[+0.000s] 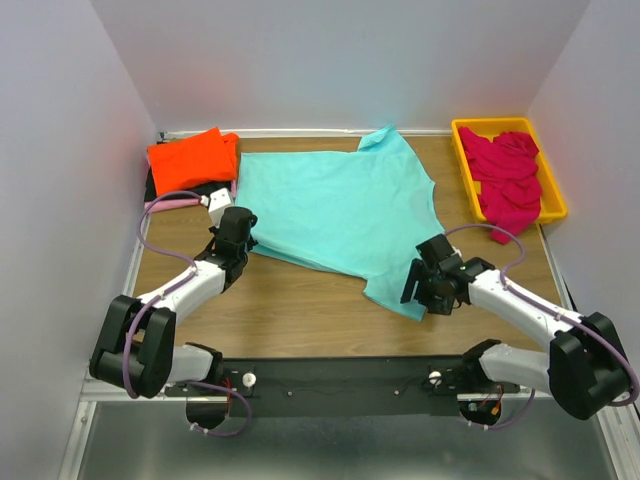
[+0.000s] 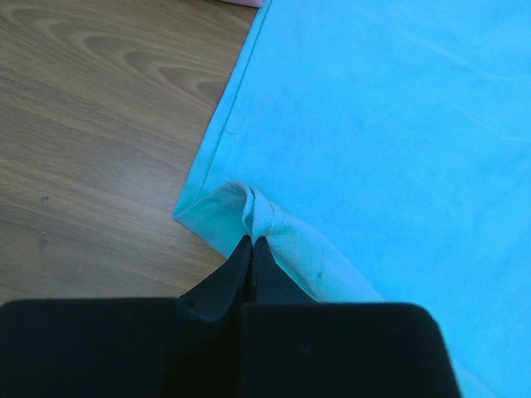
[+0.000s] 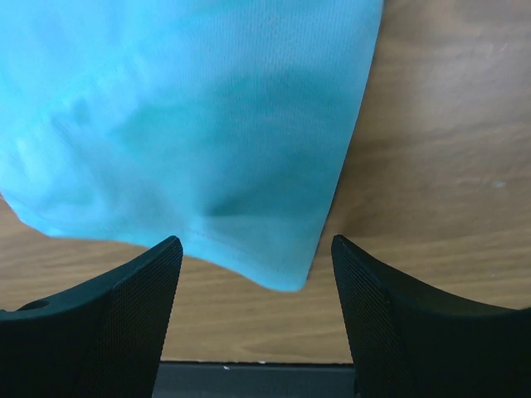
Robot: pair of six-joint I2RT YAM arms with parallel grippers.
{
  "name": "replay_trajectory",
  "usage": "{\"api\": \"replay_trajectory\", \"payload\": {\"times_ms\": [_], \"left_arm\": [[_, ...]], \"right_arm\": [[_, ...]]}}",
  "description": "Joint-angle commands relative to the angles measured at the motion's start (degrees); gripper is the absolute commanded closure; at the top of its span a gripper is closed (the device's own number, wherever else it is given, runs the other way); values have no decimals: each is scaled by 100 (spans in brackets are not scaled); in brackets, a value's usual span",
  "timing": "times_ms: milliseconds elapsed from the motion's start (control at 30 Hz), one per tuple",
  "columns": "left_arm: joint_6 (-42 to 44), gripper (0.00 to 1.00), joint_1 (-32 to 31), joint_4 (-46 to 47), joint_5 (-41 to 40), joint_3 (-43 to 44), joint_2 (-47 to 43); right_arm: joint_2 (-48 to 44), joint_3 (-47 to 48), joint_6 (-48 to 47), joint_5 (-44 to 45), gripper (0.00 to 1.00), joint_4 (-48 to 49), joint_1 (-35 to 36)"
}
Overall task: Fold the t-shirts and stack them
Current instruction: Fold the tshirt
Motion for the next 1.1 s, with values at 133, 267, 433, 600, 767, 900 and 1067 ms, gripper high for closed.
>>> {"api": "replay_trajectory", "payload": {"times_ms": [133,267,433,600,767,900,1067], "left_arm": [[86,100,51,156,99,-84,-69],[86,100,59,173,117,-93,-78],[77,100,59,173,126,-119,-78],[77,100,68,182,143,-128,-105],[77,100,68,191,152,-137,-96],[86,100,68,199,170,-146,-113],[86,100,68,199,178,-146,-113]], "right_arm": [[52,-251,736,355,24,-591,584],[-27,-234,763,451,26,-679,628],[-299,-225,991,679,27,-767,628],[-581,-295,1141,900,31,-785,628],[-441,-462,1159,803,42,-715,619],[-405,-567,1158,829,52,-609,628],[-300,-673,1141,785,58,-372,636]]}}
